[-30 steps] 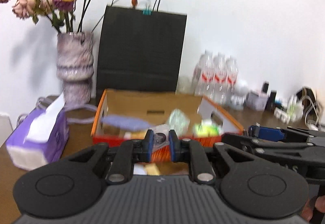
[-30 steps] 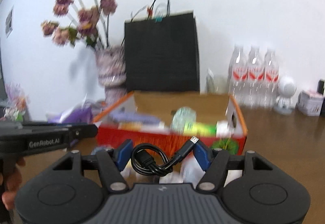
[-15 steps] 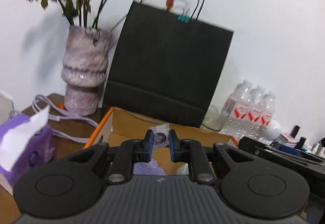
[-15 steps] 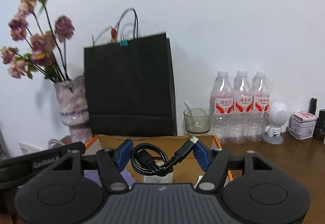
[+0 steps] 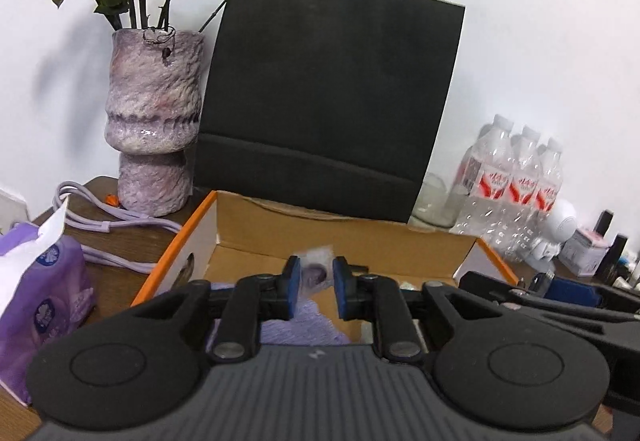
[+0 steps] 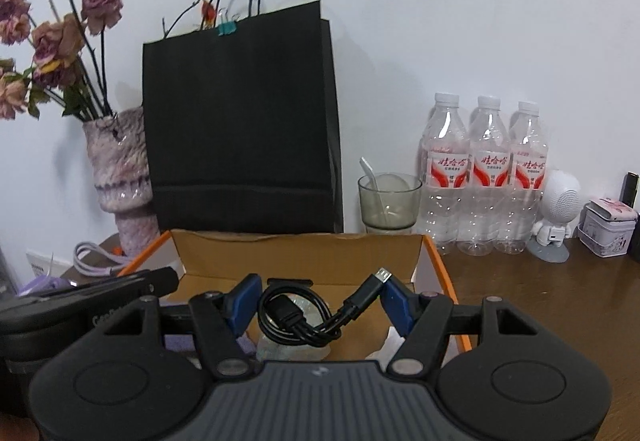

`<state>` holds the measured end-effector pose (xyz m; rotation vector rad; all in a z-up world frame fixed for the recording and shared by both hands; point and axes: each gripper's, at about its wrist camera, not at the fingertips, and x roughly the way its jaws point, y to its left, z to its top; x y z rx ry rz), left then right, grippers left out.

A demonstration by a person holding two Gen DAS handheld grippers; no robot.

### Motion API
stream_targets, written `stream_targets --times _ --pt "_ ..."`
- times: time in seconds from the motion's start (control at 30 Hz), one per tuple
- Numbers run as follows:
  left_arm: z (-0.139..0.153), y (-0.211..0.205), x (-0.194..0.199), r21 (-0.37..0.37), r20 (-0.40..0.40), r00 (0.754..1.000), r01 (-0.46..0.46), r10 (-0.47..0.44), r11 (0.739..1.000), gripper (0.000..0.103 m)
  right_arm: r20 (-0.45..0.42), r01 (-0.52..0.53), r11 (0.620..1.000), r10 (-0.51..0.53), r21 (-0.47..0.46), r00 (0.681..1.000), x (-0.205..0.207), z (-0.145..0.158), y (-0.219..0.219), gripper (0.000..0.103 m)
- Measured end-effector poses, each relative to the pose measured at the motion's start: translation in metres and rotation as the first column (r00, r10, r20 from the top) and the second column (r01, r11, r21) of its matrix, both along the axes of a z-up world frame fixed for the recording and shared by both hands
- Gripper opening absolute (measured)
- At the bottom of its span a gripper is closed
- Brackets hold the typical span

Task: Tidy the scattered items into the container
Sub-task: 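Carry cable and packet into the cardboard box and open both tools, then move both tools back over the scattered items on the table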

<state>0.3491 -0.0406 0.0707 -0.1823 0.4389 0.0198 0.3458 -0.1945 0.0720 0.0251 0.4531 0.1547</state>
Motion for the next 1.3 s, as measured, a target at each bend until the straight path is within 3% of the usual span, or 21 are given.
stream_targets --times 0.07,0.1,0.13,0.17,0.2,0.4,1.03,1.3 --pt "0.001 -0.002 -0.001 0.052 -0.002 0.998 -0.065 0.065 0.997 0.07 -0.015 0.011 1.0 -0.011 -0.012 1.0 0.001 -0.001 0.001 0.081" --pt "0.002 -0.003 -0.002 0.079 0.005 0.995 -0.095 0.095 0.992 0.082 -0.022 0.031 0.999 -0.032 -0.02 0.999 0.002 -0.001 0.001 0.085" --pt "0.003 -0.002 -0.003 0.101 0.015 0.992 -0.13 0.129 0.986 0.1 -0.024 0.041 0.999 -0.042 -0.023 0.999 0.002 0.0 -0.001 0.086" --pt "0.005 0.0 -0.005 0.108 0.03 0.987 -0.159 0.156 0.981 0.103 -0.028 0.047 0.999 -0.047 -0.017 0.999 0.001 0.001 -0.003 0.093" --pt "0.007 0.001 -0.006 0.107 0.042 0.986 -0.166 0.162 0.98 0.103 -0.033 0.055 0.999 -0.055 -0.003 0.998 0.001 0.003 -0.007 0.103" --pt "0.012 -0.002 -0.013 0.103 0.054 0.988 -0.15 0.145 0.983 0.103 -0.075 0.027 0.99 -0.016 0.141 0.997 0.004 0.005 -0.025 0.103" --pt "0.013 -0.004 -0.016 0.087 0.048 0.986 -0.161 0.157 0.983 0.103 -0.065 0.033 0.992 -0.025 0.123 0.998 0.002 0.008 -0.024 0.103" --pt "0.023 -0.003 -0.046 0.054 0.064 0.991 -0.122 0.119 0.991 0.103 -0.04 0.022 0.993 -0.017 0.113 0.999 -0.025 0.023 -0.025 0.103"
